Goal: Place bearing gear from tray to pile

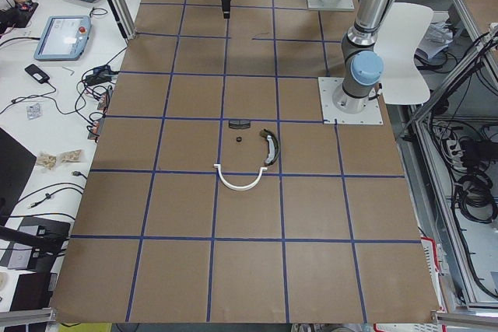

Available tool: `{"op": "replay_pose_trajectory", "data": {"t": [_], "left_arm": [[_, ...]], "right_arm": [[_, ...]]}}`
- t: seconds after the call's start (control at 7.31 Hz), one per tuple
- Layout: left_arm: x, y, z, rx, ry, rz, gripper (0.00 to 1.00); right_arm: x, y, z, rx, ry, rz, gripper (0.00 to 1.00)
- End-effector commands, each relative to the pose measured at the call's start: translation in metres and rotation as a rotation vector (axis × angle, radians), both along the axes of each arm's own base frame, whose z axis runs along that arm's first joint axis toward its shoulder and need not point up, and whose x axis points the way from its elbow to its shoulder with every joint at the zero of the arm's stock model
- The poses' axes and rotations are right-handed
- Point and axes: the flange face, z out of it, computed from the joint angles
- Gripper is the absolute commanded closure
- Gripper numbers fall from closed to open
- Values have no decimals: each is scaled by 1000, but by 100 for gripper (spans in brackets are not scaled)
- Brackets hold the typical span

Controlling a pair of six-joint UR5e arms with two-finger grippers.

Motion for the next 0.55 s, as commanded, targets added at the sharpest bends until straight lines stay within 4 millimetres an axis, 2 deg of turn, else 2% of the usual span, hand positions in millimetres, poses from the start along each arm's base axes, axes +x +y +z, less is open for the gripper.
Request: {"op": "replay_pose_trajectory", "data": {"t": [0.0, 0.14, 0.27, 0.41], "left_arm": [[1, -2, 3, -6, 4, -1, 0], [1, 0, 3, -6, 6, -1, 0], [7, -3, 10, -18, 1, 8, 0], [4, 0, 13, -20, 1, 3, 0]], "right_arm": [[144, -11, 8, 19, 3, -161, 100], [208, -3, 11, 20, -20, -248, 100], [276, 14, 7, 36, -28, -333, 100], [342, 31, -7, 37, -27, -398, 100]]}}
